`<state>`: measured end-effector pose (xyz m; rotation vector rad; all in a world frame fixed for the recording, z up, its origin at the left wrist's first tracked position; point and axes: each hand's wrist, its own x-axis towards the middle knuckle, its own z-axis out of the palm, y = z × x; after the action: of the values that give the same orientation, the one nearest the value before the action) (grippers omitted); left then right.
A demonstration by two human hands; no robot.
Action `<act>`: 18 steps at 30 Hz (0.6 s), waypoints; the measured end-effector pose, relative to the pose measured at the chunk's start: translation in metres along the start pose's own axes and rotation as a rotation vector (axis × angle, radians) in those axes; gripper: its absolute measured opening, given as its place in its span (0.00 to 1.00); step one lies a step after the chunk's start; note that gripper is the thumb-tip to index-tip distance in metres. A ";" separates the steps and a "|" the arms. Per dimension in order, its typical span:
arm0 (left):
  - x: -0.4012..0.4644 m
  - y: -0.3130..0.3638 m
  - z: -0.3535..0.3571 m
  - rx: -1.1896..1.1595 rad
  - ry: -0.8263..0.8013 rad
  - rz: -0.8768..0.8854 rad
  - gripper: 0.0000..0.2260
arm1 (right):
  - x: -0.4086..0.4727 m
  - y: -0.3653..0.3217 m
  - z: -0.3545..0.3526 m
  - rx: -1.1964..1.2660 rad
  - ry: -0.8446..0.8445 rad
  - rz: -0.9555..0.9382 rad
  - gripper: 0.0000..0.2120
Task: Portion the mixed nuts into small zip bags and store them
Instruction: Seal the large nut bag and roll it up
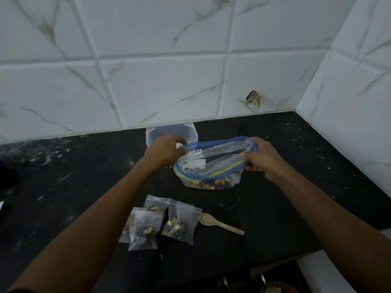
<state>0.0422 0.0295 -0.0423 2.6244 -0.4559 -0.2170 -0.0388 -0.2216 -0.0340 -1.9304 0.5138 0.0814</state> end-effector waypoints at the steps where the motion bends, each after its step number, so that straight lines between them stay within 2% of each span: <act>1: -0.001 0.000 -0.003 -0.006 -0.001 -0.001 0.07 | 0.001 -0.002 -0.003 -0.053 0.018 -0.023 0.17; 4: 0.000 -0.003 -0.017 -0.099 0.089 -0.060 0.08 | 0.003 -0.005 -0.018 -0.240 0.082 -0.067 0.22; 7: -0.001 -0.004 -0.027 -0.248 0.153 -0.112 0.09 | 0.003 -0.015 -0.032 -0.418 0.054 -0.109 0.12; 9: -0.001 -0.004 -0.031 -0.406 0.199 -0.140 0.09 | 0.001 -0.024 -0.042 -0.414 -0.053 -0.132 0.04; 10: -0.001 -0.003 -0.032 -0.528 0.208 -0.159 0.09 | 0.000 -0.027 -0.047 -0.369 -0.106 -0.131 0.04; 12: -0.004 -0.003 -0.037 -0.815 0.140 -0.184 0.07 | 0.001 -0.028 -0.055 -0.270 -0.162 -0.102 0.08; 14: -0.010 -0.007 -0.039 -1.056 -0.031 -0.132 0.05 | 0.003 -0.025 -0.057 -0.233 -0.156 -0.091 0.09; 16: -0.013 -0.014 -0.036 -1.111 -0.161 -0.004 0.03 | 0.003 -0.020 -0.055 -0.099 -0.158 -0.096 0.13; 18: -0.013 -0.020 -0.028 -0.965 -0.145 0.089 0.07 | 0.000 -0.017 -0.052 0.037 -0.176 -0.093 0.16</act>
<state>0.0423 0.0621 -0.0261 1.6488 -0.3804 -0.4636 -0.0411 -0.2629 0.0025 -1.8878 0.3059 0.1789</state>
